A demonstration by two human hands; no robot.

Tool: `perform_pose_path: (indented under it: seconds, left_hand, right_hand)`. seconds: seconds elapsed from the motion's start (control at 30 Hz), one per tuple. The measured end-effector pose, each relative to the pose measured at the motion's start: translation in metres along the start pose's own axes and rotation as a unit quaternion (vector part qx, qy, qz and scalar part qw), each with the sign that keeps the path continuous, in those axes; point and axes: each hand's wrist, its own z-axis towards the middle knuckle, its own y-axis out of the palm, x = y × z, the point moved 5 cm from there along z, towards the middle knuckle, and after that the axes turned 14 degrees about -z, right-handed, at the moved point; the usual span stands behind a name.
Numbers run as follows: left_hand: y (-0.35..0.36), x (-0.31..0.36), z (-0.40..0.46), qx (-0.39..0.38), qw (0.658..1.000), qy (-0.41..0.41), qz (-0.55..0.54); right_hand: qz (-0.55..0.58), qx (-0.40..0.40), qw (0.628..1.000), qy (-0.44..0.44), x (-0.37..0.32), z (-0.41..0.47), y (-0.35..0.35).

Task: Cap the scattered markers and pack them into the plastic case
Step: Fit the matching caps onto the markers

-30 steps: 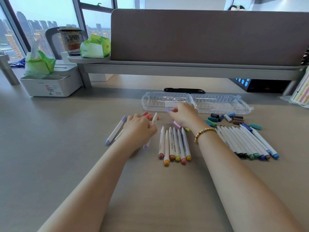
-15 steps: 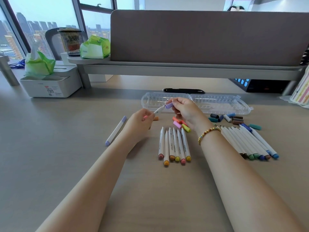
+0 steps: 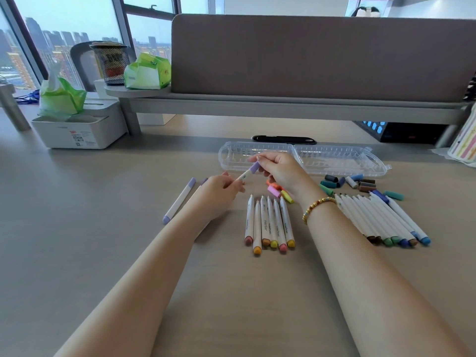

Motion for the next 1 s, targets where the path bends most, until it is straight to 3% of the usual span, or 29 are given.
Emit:
perform_pose_path:
  seconds: [0.37, 0.47, 0.6, 0.7, 0.9, 1.0]
  left_hand:
    - [-0.005, -0.004, 0.010, 0.050, 0.998, 0.016, -0.014]
    - [-0.028, -0.005, 0.015, 0.100, 0.994, 0.036, 0.017]
    - [-0.075, -0.034, 0.021, 0.183, 0.966, -0.029, 0.180]
    - [-0.091, -0.056, 0.024, 0.204, 0.946, -0.079, 0.241]
    - [-0.089, -0.072, 0.024, 0.179, 0.939, -0.149, 0.254]
    - [-0.085, -0.069, 0.023, 0.171, 0.933, -0.142, 0.282]
  right_hand:
    - [0.011, 0.011, 1.000, -0.022, -0.016, -0.002, 0.009]
    - [-0.011, 0.004, 0.999, -0.030, -0.024, -0.002, 0.006]
    - [-0.018, 0.067, 0.998, -0.009, -0.017, 0.001, -0.004]
    - [-0.029, 0.064, 0.998, 0.007, -0.009, 0.001, -0.003]
    - [-0.093, 0.028, 0.995, 0.007, -0.007, -0.001, 0.008]
    - [-0.150, 0.006, 0.989, 0.006, -0.003, 0.000, 0.012]
